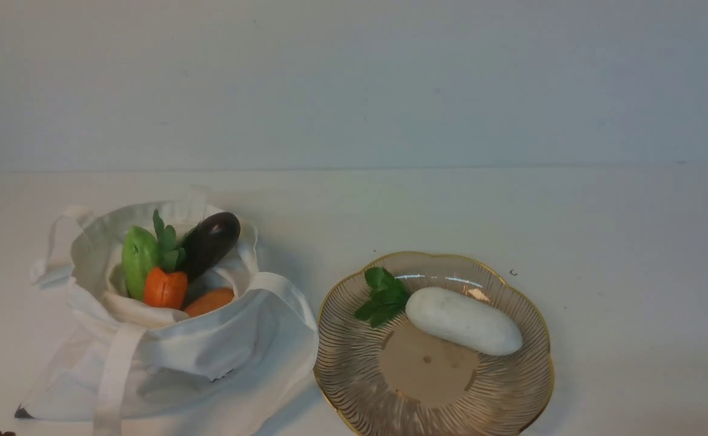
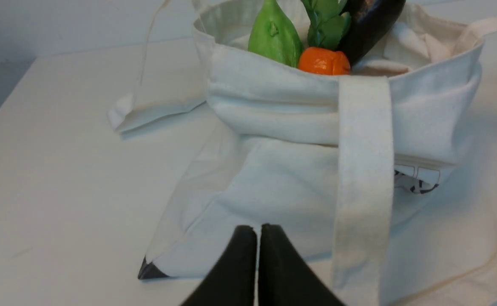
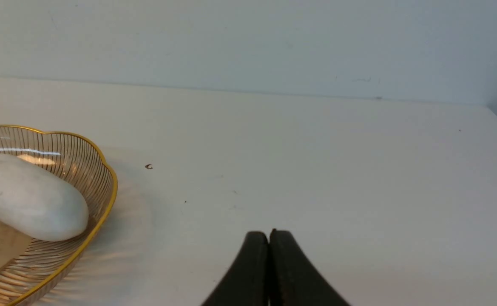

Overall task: Take vegetables from cloth bag on white table place on plate.
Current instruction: 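Reach into the bag and grasp a vegetable inside it with the left gripper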

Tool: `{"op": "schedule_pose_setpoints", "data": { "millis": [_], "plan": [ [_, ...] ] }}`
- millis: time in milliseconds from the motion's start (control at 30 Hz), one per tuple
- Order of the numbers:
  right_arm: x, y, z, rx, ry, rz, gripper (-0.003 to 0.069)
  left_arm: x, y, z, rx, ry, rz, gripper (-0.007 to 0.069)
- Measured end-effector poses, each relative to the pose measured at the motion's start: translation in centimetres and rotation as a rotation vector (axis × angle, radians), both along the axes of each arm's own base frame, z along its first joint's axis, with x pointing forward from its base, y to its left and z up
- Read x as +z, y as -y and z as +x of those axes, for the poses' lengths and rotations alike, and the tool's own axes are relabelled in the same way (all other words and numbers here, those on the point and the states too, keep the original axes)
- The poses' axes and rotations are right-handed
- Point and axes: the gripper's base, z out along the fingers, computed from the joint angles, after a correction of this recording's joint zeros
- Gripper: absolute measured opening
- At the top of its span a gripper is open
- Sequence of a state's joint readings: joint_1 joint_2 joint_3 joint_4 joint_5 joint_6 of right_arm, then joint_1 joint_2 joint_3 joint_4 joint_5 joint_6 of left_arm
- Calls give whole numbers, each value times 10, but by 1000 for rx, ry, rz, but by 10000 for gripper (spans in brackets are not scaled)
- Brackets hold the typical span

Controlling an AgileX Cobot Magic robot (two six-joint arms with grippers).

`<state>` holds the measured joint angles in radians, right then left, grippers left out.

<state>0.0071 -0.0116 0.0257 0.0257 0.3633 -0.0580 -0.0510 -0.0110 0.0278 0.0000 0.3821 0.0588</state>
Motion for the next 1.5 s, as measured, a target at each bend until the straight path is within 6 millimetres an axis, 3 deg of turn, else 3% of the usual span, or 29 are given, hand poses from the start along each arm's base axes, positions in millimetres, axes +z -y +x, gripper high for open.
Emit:
{"op": "schedule_pose_setpoints", "data": {
  "millis": [133,367,600,700,800,933,1033,1133,1233,1300,1400,1467,1500],
  "plan": [
    [0,0,0,0,0,0,-15,1,1,0,0,9,-27,-5],
    [0,0,0,0,0,0,-15,12,8,2,30,86,-481,-5],
    [0,0,0,0,0,0,-15,19,9,3,46,141,-687,-5],
    [0,0,0,0,0,0,-15,35,-1,4,97,342,-772,-5],
    [0,0,0,0,0,0,-15,70,-12,-3,125,603,-789,-5],
    [0,0,0,0,0,0,-15,118,-11,-10,77,704,-680,-5],
    [0,0,0,0,0,0,-15,153,-2,-1,23,597,-532,-5],
    [0,0,0,0,0,0,-15,175,8,26,-20,319,-379,-5],
    [0,0,0,0,0,0,-15,183,16,71,-70,-58,-206,-5],
    [0,0,0,0,0,0,-15,183,19,96,-116,-213,-108,-5],
    [0,0,0,0,0,0,-15,182,22,125,-190,-353,0,-5],
    [0,0,0,0,0,0,-15,178,28,158,-290,-451,81,-5],
    [0,0,0,0,0,0,-15,178,28,161,-299,-455,80,-5]
  ]
}}
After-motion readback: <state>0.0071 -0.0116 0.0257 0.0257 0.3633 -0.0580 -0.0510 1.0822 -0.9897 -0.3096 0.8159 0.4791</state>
